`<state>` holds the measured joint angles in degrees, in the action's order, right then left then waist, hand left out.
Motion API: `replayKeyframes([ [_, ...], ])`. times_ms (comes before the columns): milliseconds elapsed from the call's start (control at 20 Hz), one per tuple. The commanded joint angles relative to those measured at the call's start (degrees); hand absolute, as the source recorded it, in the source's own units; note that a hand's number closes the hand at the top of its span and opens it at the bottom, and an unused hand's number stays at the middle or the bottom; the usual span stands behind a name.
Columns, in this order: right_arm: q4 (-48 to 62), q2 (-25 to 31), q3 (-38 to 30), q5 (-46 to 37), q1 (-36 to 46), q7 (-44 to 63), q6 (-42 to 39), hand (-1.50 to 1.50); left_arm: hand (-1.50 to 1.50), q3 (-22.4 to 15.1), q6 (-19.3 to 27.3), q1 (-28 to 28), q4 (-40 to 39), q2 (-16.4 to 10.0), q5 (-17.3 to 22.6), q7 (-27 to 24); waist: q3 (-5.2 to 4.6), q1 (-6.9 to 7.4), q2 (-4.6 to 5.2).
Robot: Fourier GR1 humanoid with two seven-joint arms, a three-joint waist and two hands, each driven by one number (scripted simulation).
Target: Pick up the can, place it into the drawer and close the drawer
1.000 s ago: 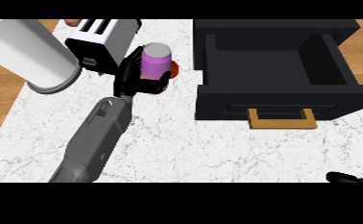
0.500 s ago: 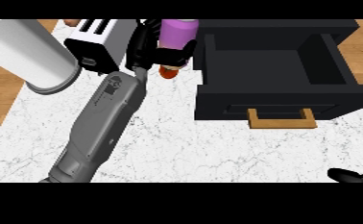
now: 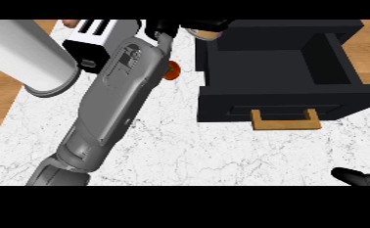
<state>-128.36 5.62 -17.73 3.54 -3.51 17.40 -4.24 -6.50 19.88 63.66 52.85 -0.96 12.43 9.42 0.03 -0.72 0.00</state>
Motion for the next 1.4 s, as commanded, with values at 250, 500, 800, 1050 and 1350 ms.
replayKeyframes([
  [250,0.28,-1.01,-0.47,0.34,-2.53,-2.76,-1.06,-1.5,1.5,0.35,3.07,14.74,-12.14,0.92,1.08,2.57,0.04,-1.09,0.29],
  [500,-2.96,1.16,-2.37,4.64,-1.26,2.11,-1.51,-1.5,1.5,-1.15,5.87,23.45,-19.69,0.94,2.69,4.78,0.09,-2.57,0.49],
  [800,-0.48,1.46,-0.04,1.19,3.0,2.02,-0.03,-1.5,1.5,-4.76,7.06,27.65,-26.65,0.95,7.78,2.47,0.11,-3.14,0.84],
  [1050,-3.4,0.98,2.99,-0.73,5.09,6.08,1.78,-1.5,1.5,-9.41,9.47,26.37,-29.8,0.95,9.81,-2.57,0.09,-4.26,1.16],
  [1350,0.02,4.04,-0.09,2.72,6.6,5.48,-0.48,-1.5,-1.5,-10.45,14.02,26.42,-32.66,0.96,13.24,-4.58,0.17,-5.22,1.38],
])
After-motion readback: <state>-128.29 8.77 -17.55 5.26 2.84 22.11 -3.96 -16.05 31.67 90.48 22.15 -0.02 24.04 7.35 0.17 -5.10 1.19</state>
